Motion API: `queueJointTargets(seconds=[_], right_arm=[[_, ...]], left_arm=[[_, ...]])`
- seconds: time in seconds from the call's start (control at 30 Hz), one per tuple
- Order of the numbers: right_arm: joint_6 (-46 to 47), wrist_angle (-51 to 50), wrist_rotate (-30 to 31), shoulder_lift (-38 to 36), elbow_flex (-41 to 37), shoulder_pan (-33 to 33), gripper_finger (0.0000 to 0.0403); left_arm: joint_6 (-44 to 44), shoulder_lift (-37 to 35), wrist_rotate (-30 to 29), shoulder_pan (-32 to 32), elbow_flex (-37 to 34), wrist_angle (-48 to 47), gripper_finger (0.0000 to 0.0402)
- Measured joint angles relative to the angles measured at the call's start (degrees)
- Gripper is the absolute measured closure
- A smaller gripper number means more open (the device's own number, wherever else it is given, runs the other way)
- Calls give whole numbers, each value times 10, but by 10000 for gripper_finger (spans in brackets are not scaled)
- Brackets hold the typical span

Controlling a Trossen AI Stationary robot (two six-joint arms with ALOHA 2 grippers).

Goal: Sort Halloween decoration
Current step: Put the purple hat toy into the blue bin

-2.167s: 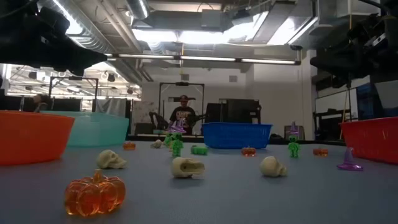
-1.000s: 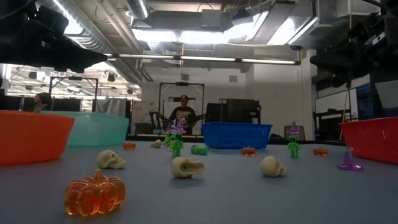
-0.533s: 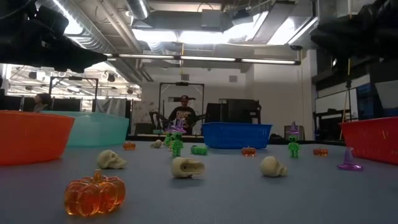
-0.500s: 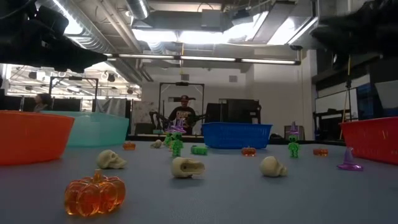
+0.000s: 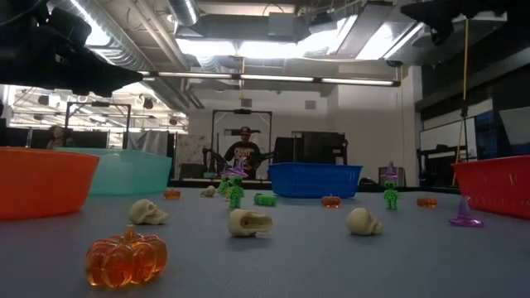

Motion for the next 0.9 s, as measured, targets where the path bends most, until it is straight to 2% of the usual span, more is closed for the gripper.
queueJointTargets(seconds=[0.13,0.27,0.47,0.63,0.9], right_arm=[[1,-114,-30,80,81,0,178],[1,-207,-34,152,138,0,178],[2,-224,-45,250,152,8,178],[1,-232,-53,327,153,59,178],[-32,-232,50,417,153,145,178]], left_arm=[[0,0,0,0,0,0,401],[0,0,0,0,0,0,401],[0,0,0,0,0,0,401],[-1,0,0,0,0,0,401],[-1,0,0,0,0,0,401]])
